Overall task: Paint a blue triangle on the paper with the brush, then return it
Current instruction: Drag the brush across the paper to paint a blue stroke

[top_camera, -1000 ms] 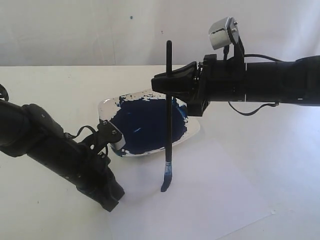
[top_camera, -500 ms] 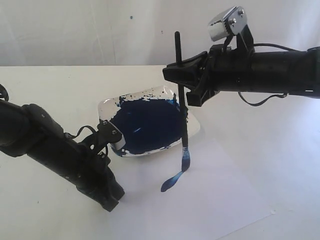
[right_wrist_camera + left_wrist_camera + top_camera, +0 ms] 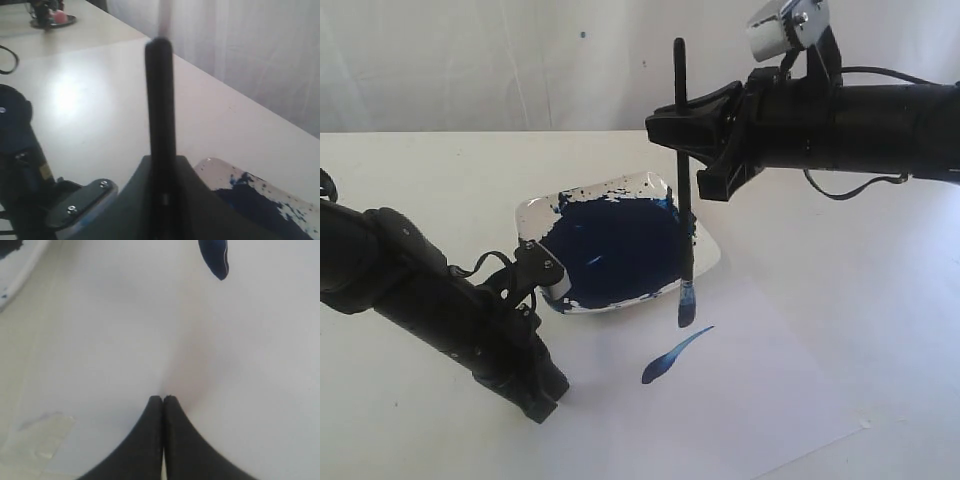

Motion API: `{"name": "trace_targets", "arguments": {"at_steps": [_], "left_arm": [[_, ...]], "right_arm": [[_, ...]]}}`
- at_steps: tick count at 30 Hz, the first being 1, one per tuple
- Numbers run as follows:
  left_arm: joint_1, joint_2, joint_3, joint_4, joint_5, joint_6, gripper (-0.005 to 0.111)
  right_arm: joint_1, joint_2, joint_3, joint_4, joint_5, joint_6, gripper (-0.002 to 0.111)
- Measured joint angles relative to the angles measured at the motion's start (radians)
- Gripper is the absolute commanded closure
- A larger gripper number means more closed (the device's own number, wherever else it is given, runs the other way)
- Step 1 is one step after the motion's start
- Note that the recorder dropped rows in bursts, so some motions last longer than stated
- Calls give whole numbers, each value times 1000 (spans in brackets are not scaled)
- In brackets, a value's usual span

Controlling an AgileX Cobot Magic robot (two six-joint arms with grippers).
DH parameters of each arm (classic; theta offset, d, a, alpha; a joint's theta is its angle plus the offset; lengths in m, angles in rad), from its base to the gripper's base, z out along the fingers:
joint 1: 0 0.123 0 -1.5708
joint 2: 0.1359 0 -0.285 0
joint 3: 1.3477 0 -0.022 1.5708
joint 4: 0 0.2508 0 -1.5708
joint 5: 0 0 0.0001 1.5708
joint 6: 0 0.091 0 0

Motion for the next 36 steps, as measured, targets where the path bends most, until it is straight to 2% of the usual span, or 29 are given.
{"name": "trace_targets", "arguments": {"at_steps": [10, 17, 36], "left_arm": [[0, 0, 0, 0, 0, 0, 107], [0, 0, 0, 0, 0, 0, 107], [0, 0, 0, 0, 0, 0, 107]], "right_arm": [[0, 27, 33, 1, 165, 4, 108], [13, 87, 33, 1, 173, -32, 108], [13, 45, 33, 8, -105, -33, 108]]}}
